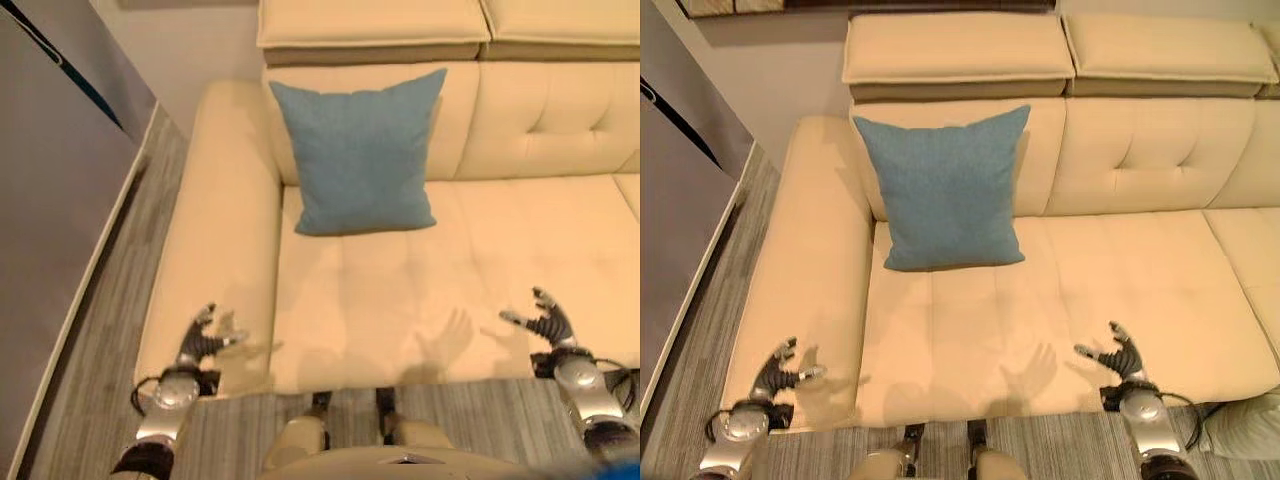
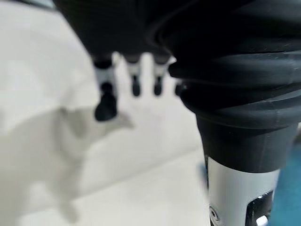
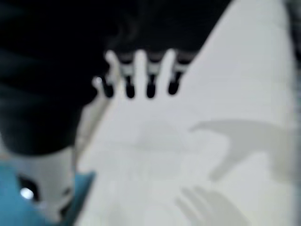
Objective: Pick up all the scattered cushions and arrange them neatly on the sofa.
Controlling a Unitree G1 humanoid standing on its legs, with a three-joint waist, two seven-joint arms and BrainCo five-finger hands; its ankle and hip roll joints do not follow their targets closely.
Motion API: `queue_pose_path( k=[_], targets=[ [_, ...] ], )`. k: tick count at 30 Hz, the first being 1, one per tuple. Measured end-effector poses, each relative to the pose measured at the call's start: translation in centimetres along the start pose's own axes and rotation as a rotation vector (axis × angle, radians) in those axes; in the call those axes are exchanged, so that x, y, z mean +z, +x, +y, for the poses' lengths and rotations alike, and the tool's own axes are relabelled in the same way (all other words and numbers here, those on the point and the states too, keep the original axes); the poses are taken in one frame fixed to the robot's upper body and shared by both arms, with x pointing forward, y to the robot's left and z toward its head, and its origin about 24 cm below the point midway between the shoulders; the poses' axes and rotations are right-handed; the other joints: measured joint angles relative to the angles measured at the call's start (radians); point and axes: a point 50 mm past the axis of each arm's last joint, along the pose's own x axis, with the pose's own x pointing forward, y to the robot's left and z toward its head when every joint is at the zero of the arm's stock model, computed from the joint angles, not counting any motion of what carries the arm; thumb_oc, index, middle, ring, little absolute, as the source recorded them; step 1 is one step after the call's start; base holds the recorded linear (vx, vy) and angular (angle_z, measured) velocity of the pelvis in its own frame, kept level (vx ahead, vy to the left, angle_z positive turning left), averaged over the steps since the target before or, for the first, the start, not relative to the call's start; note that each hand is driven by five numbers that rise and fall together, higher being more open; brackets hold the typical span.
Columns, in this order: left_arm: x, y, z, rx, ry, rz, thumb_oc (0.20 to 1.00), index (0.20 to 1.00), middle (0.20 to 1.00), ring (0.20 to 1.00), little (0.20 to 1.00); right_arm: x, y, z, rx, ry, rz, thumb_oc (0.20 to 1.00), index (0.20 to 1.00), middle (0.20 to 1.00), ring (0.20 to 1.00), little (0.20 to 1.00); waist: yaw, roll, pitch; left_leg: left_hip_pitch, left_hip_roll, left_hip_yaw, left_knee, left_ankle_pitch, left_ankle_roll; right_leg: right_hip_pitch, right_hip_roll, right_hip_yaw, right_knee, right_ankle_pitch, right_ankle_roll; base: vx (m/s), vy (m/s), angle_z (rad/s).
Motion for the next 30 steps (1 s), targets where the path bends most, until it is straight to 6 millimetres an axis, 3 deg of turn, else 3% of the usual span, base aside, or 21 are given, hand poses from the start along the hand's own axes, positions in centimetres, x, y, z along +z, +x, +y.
queue_pose_path(
  k=[1,2,3,4,8,12,16,19,21,22,24,25,26,27,28,29,30],
  targets=[
    [-1.3,-0.2,-0.5,-0.010,-0.002,0.062,1.000,1.000,1.000,1.000,1.000,-0.8,-0.1,0.8,0.026,-0.005,0.040,1.000,1.000,1.000,1.000,1.000,0.000,-0.002,-0.009,0.014,0.000,-0.001,0.000,-0.005,0.002,0.014,0.000,-0.001,-0.001,-0.005,-0.004,-0.04,-0.014,0.06],
    [-3.2,-1.0,-1.3,-0.054,0.051,0.131,1.000,1.000,1.000,1.000,1.000,-3.1,-1.2,2.3,0.077,-0.015,0.121,1.000,1.000,1.000,1.000,1.000,0.000,-0.010,-0.039,0.023,0.002,-0.001,-0.002,-0.020,0.008,0.026,0.002,-0.006,-0.003,-0.012,-0.012,-0.06,-0.031,0.08],
    [-3.6,-1.2,-1.5,-0.068,0.074,0.146,1.000,1.000,1.000,1.000,1.000,-3.5,-1.4,2.6,0.085,-0.013,0.137,1.000,1.000,1.000,1.000,1.000,0.002,-0.013,-0.050,0.023,0.003,-0.001,-0.005,-0.023,0.012,0.027,0.002,-0.009,-0.003,-0.013,-0.014,-0.07,-0.042,0.14],
    [-5.3,-1.8,-1.7,-0.082,0.097,0.212,1.000,1.000,1.000,1.000,1.000,-5.4,-2.2,3.4,0.100,0.003,0.213,1.000,1.000,1.000,1.000,1.000,0.002,-0.015,-0.063,0.030,0.007,0.006,-0.004,-0.024,0.014,0.036,0.003,-0.016,0.000,-0.013,-0.014,-0.05,-0.041,0.13],
    [-7.8,-3.1,-2.5,-0.119,0.091,0.331,1.000,1.000,1.000,1.000,1.000,-9.1,-4.4,4.6,0.145,0.004,0.376,1.000,1.000,1.000,1.000,1.000,0.002,-0.011,-0.092,0.058,0.008,0.007,-0.004,-0.028,0.019,0.065,0.004,-0.017,0.001,-0.019,-0.023,-0.04,-0.022,0.03],
    [-7.9,-3.0,-2.5,-0.124,0.118,0.343,1.000,1.000,1.000,1.000,1.000,-11.0,-5.6,4.4,0.147,-0.004,0.471,1.000,1.000,1.000,1.000,1.000,-0.006,-0.007,-0.094,0.059,0.011,0.007,0.031,-0.037,0.021,0.081,0.009,-0.022,0.007,-0.022,-0.029,-0.05,-0.019,0.04],
    [-7.2,-2.6,-3.0,-0.151,0.151,0.319,1.000,1.000,1.000,1.000,1.000,-11.4,-5.9,4.4,0.142,0.010,0.492,1.000,1.000,1.000,1.000,1.000,-0.002,-0.007,-0.075,0.056,0.007,0.000,0.117,-0.072,0.005,0.074,0.014,-0.002,0.056,-0.046,-0.054,-0.18,0.094,-0.13],
    [-7.0,-2.5,-4.3,-0.179,0.135,0.312,1.000,1.000,1.000,1.000,1.000,-10.7,-5.1,4.2,0.129,0.018,0.480,1.000,1.000,1.000,1.000,1.000,0.003,-0.016,-0.053,0.021,-0.045,-0.137,0.262,-0.133,-0.006,0.053,-0.006,0.058,0.084,-0.049,-0.060,-0.11,0.181,-0.54],
    [-6.9,-2.8,-5.8,-0.223,0.141,0.306,1.000,1.000,1.000,1.000,1.000,-10.4,-4.9,4.1,0.133,0.007,0.470,1.000,1.000,1.000,1.000,1.000,0.005,0.002,-0.059,0.027,-0.072,-0.211,0.300,-0.169,0.010,0.024,-0.014,0.105,0.108,-0.041,-0.037,-0.14,0.237,-0.78],
    [-6.2,-2.4,-6.6,-0.248,0.141,0.279,1.000,1.000,1.000,1.000,1.000,-10.4,-4.9,4.0,0.131,0.005,0.473,1.000,1.000,1.000,1.000,1.000,-0.008,0.026,-0.064,0.041,-0.058,-0.216,0.248,-0.188,0.022,-0.016,-0.008,0.122,0.132,-0.034,-0.013,-0.24,0.354,-0.48],
    [-5.2,-1.9,-6.9,-0.259,0.158,0.246,1.000,1.000,1.000,1.000,1.000,-10.5,-5.0,4.5,0.142,0.003,0.489,1.000,1.000,1.000,1.000,1.000,-0.001,0.014,-0.064,0.042,-0.084,-0.198,0.224,-0.177,0.048,-0.062,-0.020,0.184,0.152,-0.022,0.012,-0.22,0.271,-0.96],
    [-4.6,-1.6,-7.2,-0.266,0.172,0.219,1.000,1.000,1.000,1.000,1.000,-9.2,-4.0,4.9,0.149,0.000,0.450,1.000,1.000,1.000,1.000,1.000,0.010,0.001,-0.055,0.036,-0.099,-0.143,0.196,-0.159,0.073,-0.114,-0.030,0.234,0.166,0.001,0.035,-0.17,0.155,-1.62],
    [-2.5,-0.5,-7.6,-0.271,0.185,0.157,1.000,1.000,1.000,1.000,1.000,-8.5,-3.6,5.7,0.164,-0.005,0.430,1.000,1.000,1.000,1.000,1.000,-0.028,-0.024,-0.038,-0.001,-0.138,-0.098,0.216,-0.137,0.107,-0.135,-0.071,0.281,0.123,0.055,0.081,-0.48,0.295,-1.68],
    [0.0,0.5,-8.0,-0.272,0.180,0.076,1.000,1.000,1.000,1.000,1.000,-8.7,-3.9,6.3,0.175,-0.003,0.448,1.000,1.000,1.000,1.000,1.000,-0.033,-0.023,-0.019,-0.020,-0.148,-0.068,0.190,-0.126,0.117,-0.159,-0.091,0.264,0.137,0.044,0.127,-0.51,0.232,-0.97],
    [0.0,0.5,-8.1,-0.274,0.176,0.074,1.000,1.000,1.000,1.000,1.000,-9.0,-4.2,7.1,0.193,-0.003,0.463,1.000,1.000,1.000,1.000,1.000,-0.030,-0.025,-0.014,-0.016,-0.147,-0.047,0.193,-0.103,0.120,-0.173,-0.081,0.220,0.175,0.027,0.129,-0.57,0.252,-1.16],
    [-0.3,0.5,-7.4,-0.249,0.178,0.082,1.000,1.000,1.000,1.000,1.000,-8.9,-4.1,7.3,0.194,-0.023,0.477,1.000,1.000,1.000,1.000,1.000,0.005,-0.042,-0.004,-0.073,-0.169,0.015,0.307,-0.157,0.170,-0.205,-0.095,0.112,0.184,0.059,0.064,-0.37,0.139,-1.60],
    [-1.2,0.1,-7.5,-0.261,0.186,0.115,1.000,1.000,1.000,1.000,1.000,-8.5,-3.8,7.3,0.208,-0.034,0.458,1.000,1.000,1.000,1.000,1.000,0.038,-0.029,-0.015,-0.103,-0.123,0.107,0.302,-0.155,0.196,-0.251,-0.115,-0.001,0.220,0.003,0.053,-0.27,0.032,-1.98]
  ],
)
